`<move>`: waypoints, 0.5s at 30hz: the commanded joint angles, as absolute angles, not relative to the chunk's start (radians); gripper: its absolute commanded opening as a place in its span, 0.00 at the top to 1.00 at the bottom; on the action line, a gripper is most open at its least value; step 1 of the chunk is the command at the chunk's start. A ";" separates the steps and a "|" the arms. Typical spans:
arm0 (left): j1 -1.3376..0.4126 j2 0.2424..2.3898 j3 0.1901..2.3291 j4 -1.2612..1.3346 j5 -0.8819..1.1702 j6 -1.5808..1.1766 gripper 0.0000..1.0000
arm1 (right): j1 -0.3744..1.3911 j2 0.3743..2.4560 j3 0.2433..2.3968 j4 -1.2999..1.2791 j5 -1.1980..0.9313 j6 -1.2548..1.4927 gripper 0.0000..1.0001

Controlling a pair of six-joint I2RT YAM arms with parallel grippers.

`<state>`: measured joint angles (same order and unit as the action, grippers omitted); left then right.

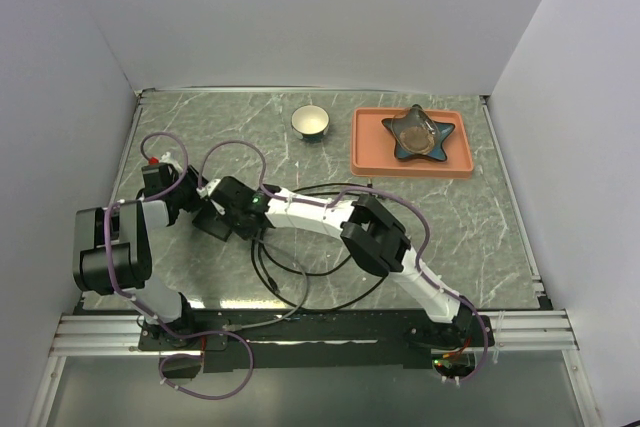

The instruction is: Insert the plug into the switch port

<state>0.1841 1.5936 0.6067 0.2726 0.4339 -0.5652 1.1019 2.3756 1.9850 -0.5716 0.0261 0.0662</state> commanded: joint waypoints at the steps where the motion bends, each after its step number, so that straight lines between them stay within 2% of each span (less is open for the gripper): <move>1: 0.176 1.621 0.615 0.235 0.488 -0.555 0.50 | 1.104 2.393 2.028 -0.486 0.136 -0.029 1.00; 6: 0.176 1.621 0.614 0.238 0.489 -0.555 0.50 | 1.095 2.395 2.045 -0.497 0.147 -0.020 1.00; 15: 0.172 1.632 0.617 0.242 0.500 -0.554 0.50 | 1.095 2.338 2.028 -0.443 0.025 0.107 1.00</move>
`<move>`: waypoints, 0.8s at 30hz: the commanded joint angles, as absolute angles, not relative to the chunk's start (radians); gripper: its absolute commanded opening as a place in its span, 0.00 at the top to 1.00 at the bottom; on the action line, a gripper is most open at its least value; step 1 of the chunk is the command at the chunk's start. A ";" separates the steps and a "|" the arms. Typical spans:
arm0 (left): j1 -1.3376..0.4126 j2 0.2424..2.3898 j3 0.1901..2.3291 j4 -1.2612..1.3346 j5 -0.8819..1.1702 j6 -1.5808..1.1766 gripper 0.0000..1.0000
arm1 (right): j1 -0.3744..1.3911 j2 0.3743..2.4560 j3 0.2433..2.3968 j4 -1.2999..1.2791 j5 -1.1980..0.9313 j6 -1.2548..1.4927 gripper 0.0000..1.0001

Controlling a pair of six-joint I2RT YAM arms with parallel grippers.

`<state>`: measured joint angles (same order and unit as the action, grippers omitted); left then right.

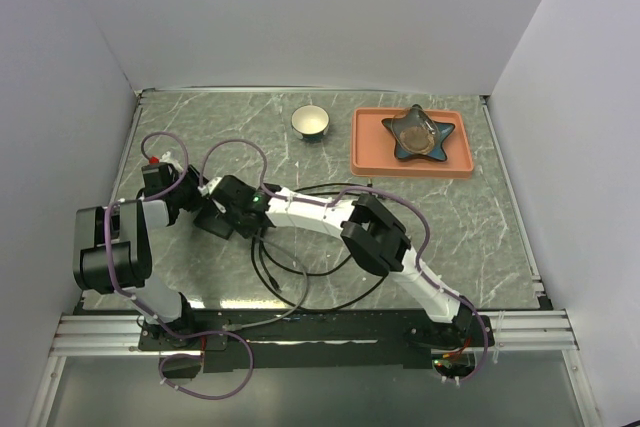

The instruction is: Insert the plug into the switch port

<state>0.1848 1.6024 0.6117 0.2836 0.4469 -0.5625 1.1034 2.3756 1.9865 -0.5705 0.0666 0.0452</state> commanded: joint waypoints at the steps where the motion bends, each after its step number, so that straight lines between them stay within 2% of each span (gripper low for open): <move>1: 0.170 1.634 0.617 0.239 0.499 -0.554 0.50 | 1.095 2.326 2.014 -0.428 0.018 0.113 1.00; 9: 0.163 1.641 0.621 0.238 0.502 -0.552 0.50 | 1.095 2.275 1.928 -0.304 0.032 0.143 1.00; 24: 0.147 1.663 0.634 0.230 0.514 -0.545 0.50 | 1.095 2.316 1.967 -0.310 0.077 0.248 1.00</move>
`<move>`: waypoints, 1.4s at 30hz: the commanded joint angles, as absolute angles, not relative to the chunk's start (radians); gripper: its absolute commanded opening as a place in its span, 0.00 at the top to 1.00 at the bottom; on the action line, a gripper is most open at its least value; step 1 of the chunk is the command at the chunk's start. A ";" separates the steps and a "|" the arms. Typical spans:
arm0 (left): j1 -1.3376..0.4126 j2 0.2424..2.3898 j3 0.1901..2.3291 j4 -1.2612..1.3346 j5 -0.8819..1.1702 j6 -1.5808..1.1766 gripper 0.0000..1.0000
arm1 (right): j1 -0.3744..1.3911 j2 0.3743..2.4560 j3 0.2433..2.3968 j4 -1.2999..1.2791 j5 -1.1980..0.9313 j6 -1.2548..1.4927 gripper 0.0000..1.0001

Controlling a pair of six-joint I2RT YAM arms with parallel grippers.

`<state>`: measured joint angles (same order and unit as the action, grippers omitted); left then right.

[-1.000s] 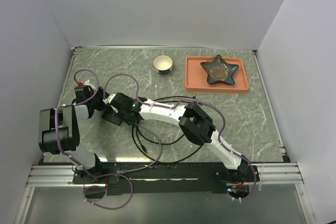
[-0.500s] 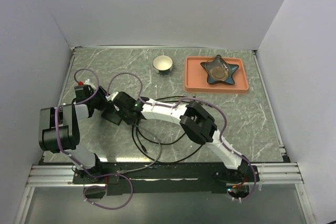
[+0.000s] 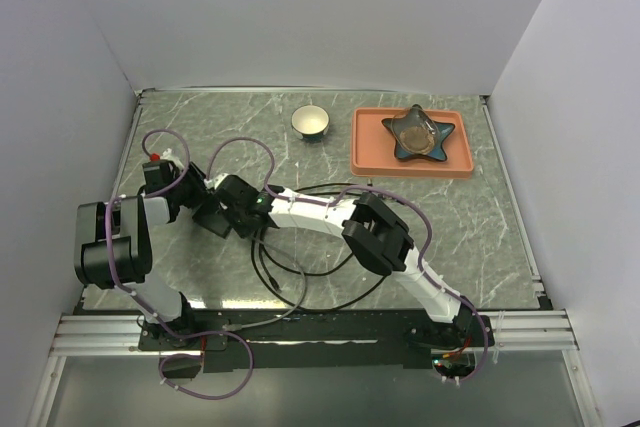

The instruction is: Insert the plug into the switch port

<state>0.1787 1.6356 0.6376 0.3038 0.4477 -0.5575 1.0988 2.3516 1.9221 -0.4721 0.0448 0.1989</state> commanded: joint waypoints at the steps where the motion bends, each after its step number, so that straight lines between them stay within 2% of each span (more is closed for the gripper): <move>1: 0.146 1.664 0.634 0.230 0.512 -0.546 0.50 | 1.095 2.318 1.974 -0.311 0.074 0.253 1.00; 18: 0.141 1.680 0.640 0.229 0.528 -0.542 0.50 | 1.094 2.333 1.939 -0.235 0.110 0.336 1.00; 31: 0.138 1.684 0.646 0.227 0.537 -0.538 0.50 | 1.095 2.309 1.876 -0.183 0.006 0.034 1.00; 42: 0.132 1.686 0.647 0.225 0.534 -0.537 0.50 | 1.091 2.298 1.882 -0.184 0.067 -0.005 1.00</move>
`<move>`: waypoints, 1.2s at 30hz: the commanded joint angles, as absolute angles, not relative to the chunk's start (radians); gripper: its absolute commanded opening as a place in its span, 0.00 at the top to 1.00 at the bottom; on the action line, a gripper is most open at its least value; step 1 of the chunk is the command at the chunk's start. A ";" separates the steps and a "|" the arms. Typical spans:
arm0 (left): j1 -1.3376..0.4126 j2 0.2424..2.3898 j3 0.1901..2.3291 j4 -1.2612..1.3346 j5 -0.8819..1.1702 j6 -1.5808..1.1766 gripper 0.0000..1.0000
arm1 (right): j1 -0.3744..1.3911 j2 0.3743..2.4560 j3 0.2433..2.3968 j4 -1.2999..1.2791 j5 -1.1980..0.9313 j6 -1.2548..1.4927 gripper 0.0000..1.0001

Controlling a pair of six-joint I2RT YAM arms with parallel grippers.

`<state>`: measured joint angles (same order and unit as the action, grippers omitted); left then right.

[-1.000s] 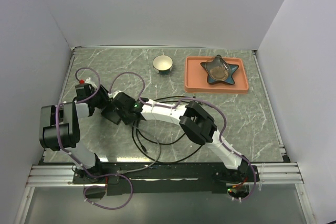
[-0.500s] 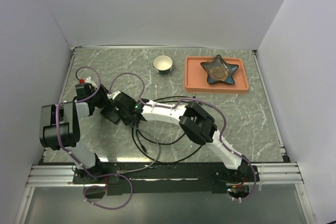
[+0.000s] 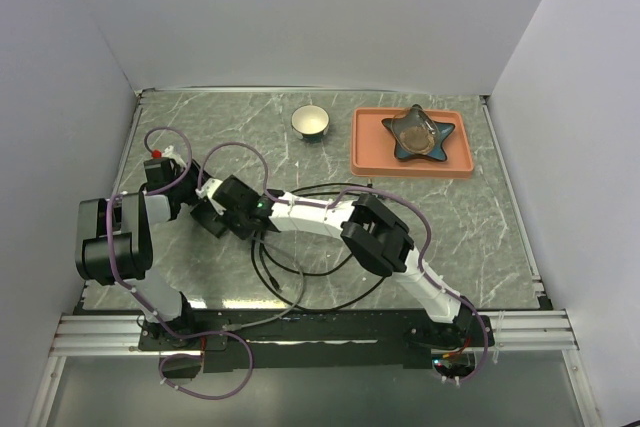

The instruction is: Insert the plug into the switch port

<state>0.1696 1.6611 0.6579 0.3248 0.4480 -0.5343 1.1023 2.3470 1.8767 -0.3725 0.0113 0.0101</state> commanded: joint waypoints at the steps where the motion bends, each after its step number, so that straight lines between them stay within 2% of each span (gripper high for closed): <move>1: 0.133 1.687 0.647 0.224 0.535 -0.537 0.50 | 1.086 2.301 1.890 -0.193 0.067 -0.003 1.00; 7: 0.132 1.686 0.647 0.224 0.535 -0.535 0.50 | 1.058 2.342 1.976 -0.262 0.090 0.060 1.00; 14: 0.130 1.689 0.650 0.224 0.537 -0.535 0.50 | 1.062 2.339 1.960 -0.230 0.116 -0.038 1.00; 20: 0.129 1.684 0.647 0.225 0.535 -0.535 0.50 | 1.049 2.367 2.040 -0.310 0.117 0.086 1.00; 27: 0.126 1.684 0.646 0.229 0.537 -0.535 0.50 | 1.051 2.356 2.023 -0.281 0.069 0.190 1.00; 36: 0.123 1.698 0.660 0.221 0.546 -0.531 0.50 | 1.054 2.339 1.962 -0.213 0.031 0.074 1.00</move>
